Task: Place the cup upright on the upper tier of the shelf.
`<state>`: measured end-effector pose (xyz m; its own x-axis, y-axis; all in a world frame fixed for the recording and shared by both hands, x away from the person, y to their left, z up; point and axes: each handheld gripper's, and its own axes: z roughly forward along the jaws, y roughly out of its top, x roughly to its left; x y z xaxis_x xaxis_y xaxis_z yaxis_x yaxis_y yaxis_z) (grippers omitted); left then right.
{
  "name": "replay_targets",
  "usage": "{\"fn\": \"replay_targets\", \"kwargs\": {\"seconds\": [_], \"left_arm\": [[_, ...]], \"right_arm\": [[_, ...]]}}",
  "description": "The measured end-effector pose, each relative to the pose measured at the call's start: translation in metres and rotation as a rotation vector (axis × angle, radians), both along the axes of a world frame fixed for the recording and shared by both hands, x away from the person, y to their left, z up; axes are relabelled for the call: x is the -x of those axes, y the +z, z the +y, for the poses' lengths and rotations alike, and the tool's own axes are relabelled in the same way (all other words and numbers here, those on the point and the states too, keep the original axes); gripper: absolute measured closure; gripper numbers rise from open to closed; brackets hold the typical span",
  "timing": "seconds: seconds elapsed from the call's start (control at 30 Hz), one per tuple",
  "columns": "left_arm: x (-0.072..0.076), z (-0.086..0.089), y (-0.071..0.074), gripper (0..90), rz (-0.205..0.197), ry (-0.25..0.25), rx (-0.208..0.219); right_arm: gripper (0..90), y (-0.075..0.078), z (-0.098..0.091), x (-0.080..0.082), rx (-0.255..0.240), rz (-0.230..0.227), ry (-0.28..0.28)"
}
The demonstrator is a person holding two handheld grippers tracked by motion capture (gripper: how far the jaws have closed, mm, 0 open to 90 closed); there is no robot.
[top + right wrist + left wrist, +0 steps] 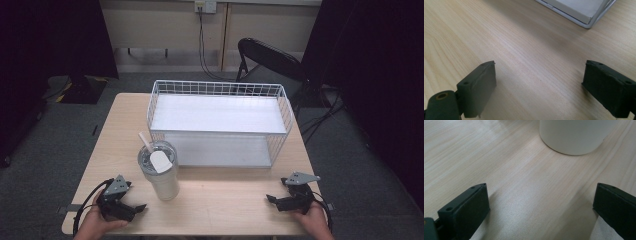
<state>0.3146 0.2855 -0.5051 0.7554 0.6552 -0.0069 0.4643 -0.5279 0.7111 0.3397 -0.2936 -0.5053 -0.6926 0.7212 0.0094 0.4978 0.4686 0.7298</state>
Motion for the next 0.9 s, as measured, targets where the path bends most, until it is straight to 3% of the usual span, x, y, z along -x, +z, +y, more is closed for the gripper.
{"fn": "replay_targets", "kwargs": {"seconds": [0.23,0.43,0.53,0.57,0.63,0.73,0.83,0.87,0.9], "left_arm": [[0.000,0.000,0.000,0.0,-0.003,0.005,-0.003],[0.000,-0.003,0.000,0.7,0.000,0.041,0.001],[0.003,-0.004,0.001,7.5,-0.010,0.033,0.012],[0.004,-0.005,0.001,7.5,-0.011,0.028,0.022],[0.008,-0.003,0.004,16.8,0.002,0.012,0.042],[0.010,-0.003,0.006,15.9,0.002,0.024,0.055],[0.011,-0.003,0.011,16.0,-0.006,0.031,0.088],[0.012,-0.003,0.017,16.3,-0.018,0.040,0.128],[0.012,-0.003,0.017,16.5,-0.018,0.040,0.128]], "right_arm": [[10.6,0.000,0.000,0.000,-0.001,-0.001,0.000],[10.6,0.000,0.000,0.000,-0.001,-0.002,0.000],[10.6,0.000,0.000,0.001,-0.001,-0.001,-0.004],[10.6,0.000,0.000,0.001,-0.001,-0.001,-0.004],[10.6,0.000,0.000,0.000,-0.001,-0.001,-0.004],[10.6,0.000,0.000,0.000,-0.001,-0.001,-0.003],[10.6,0.000,0.000,0.000,-0.001,-0.001,-0.003],[10.6,0.000,0.000,0.000,-0.001,-0.001,-0.003],[10.6,0.000,0.000,0.000,-0.001,-0.001,-0.003]]}}
